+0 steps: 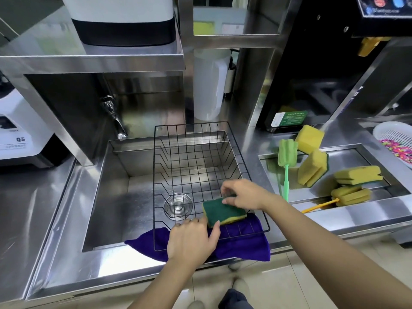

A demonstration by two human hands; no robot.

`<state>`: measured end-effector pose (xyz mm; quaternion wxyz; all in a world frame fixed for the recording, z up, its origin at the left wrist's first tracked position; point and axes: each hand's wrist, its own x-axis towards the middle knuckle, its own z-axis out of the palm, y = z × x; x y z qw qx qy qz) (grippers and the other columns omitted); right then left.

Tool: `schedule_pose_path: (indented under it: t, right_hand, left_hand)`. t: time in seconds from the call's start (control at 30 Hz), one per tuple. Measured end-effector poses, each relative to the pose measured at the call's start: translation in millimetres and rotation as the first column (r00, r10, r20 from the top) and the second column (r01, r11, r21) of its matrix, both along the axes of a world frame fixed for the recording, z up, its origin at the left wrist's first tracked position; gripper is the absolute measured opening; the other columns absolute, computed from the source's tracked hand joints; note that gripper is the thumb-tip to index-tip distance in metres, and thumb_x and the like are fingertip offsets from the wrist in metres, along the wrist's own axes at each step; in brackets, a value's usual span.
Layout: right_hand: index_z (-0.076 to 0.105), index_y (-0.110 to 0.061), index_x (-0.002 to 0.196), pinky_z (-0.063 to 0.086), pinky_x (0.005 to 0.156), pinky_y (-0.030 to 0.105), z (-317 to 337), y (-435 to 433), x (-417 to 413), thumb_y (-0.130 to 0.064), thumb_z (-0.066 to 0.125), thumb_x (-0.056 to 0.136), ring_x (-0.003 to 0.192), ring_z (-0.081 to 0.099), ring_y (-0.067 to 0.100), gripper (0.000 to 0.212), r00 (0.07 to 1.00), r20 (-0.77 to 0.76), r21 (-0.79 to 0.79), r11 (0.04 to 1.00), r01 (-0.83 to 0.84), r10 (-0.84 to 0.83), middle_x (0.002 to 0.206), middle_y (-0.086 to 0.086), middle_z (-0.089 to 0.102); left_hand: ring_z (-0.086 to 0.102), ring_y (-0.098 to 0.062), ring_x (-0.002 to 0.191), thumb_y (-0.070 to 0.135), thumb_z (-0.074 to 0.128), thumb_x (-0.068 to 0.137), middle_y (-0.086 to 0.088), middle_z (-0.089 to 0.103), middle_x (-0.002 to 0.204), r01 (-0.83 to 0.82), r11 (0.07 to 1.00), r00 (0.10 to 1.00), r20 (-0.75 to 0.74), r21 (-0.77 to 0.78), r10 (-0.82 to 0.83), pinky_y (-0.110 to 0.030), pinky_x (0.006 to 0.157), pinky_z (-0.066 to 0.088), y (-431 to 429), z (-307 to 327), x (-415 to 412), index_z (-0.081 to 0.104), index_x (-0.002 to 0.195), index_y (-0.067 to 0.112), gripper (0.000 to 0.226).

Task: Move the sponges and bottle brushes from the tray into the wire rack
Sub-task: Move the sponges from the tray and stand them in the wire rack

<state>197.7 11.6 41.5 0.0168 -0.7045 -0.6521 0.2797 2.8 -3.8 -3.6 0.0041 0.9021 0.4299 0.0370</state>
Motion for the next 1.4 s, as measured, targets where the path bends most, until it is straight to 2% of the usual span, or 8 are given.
schedule_pose_path:
  t: [0.1,0.23,0.33,0.47,0.63,1.03,1.17,1.4]
  right_hand:
    - [0.061,-0.013,0.110,0.049,0.090,0.041,7,-4,23,-0.023,0.058,0.090,0.105,0.060,0.028,0.023,0.978,0.042,0.366,0.914,0.177,-0.206,0.113,0.007,0.065]
    - [0.051,-0.004,0.125,0.039,0.098,0.044,23,-10,65,-0.017,0.059,0.089,0.116,0.051,0.034,0.039,0.753,0.036,0.666,0.577,0.472,-0.657,0.124,0.015,0.055]
    - [0.030,-0.005,0.141,0.028,0.107,0.049,25,-20,95,-0.025,0.063,0.087,0.133,0.035,0.036,0.067,0.500,-0.046,0.628,0.364,0.688,-0.865,0.148,0.018,0.032]
    - [0.002,-0.007,0.150,0.021,0.112,0.053,13,-37,127,-0.039,0.062,0.087,0.144,0.018,0.037,0.094,0.329,0.009,0.450,0.298,0.842,-0.944,0.158,0.021,0.007]
    - [0.020,-0.001,0.143,0.028,0.110,0.052,-8,-47,148,-0.054,0.055,0.086,0.135,0.036,0.039,0.086,0.255,0.000,0.252,0.246,0.936,-0.967,0.147,0.023,0.035]
    - [0.048,-0.003,0.095,0.044,0.088,0.047,29,-29,116,-0.031,0.072,0.074,0.091,0.053,0.035,0.042,0.442,-0.270,0.546,0.242,0.802,-0.855,0.101,0.018,0.052]
    - [0.036,-0.012,0.086,0.039,0.062,0.033,51,-9,79,-0.016,0.076,0.069,0.076,0.041,0.023,0.043,0.697,-0.311,0.595,0.440,0.673,-0.646,0.087,0.006,0.041]
    - [0.040,-0.013,0.085,0.030,0.066,0.031,58,19,-3,-0.019,0.072,0.074,0.074,0.040,0.021,0.034,0.993,0.030,0.557,0.827,0.077,-0.113,0.085,0.003,0.040]
  left_hand:
    - [0.059,-0.014,0.088,0.057,0.016,0.095,0.006,0.066,0.095,0.009,1.000,1.000,-0.013,-0.010,-0.009,-0.028,0.063,0.035,0,0,0,0.058,0.105,0.023,0.055]
    - [0.060,-0.014,0.085,0.057,0.018,0.095,0.007,0.066,0.091,-0.009,1.000,1.000,-0.015,-0.005,0.009,-0.028,0.061,0.036,-1,3,1,0.059,0.104,0.023,0.054]
    - [0.062,-0.015,0.075,0.057,0.026,0.094,0.005,0.067,0.081,-0.028,1.000,0.999,0.029,0.010,0.028,-0.028,0.055,0.034,-1,7,0,0.065,0.098,0.022,0.052]
    - [0.060,-0.017,0.056,0.053,0.032,0.091,0.004,0.064,0.062,-0.009,0.999,0.999,0.047,-0.053,0.012,-0.025,0.045,0.028,1,10,2,0.069,0.083,0.019,0.051]
    - [0.052,-0.018,0.041,0.050,0.039,0.087,0.003,0.054,0.046,0.025,0.997,0.997,0.071,-0.075,-0.020,-0.021,0.040,0.021,2,5,1,0.063,0.062,0.017,0.048]
    - [0.060,-0.014,0.074,0.054,0.029,0.094,0.006,0.066,0.078,-0.046,0.999,0.998,0.050,-0.016,0.047,-0.028,0.052,0.030,-2,7,2,0.064,0.090,0.023,0.047]
    - [0.060,-0.013,0.078,0.055,0.025,0.095,0.006,0.066,0.083,-0.042,0.999,0.999,0.016,-0.024,0.043,-0.028,0.055,0.031,-2,7,2,0.062,0.094,0.023,0.049]
    - [0.058,-0.013,0.082,0.054,0.020,0.096,0.006,0.065,0.088,-0.044,0.998,0.998,-0.053,-0.052,0.042,-0.027,0.057,0.031,-3,9,3,0.059,0.097,0.023,0.050]
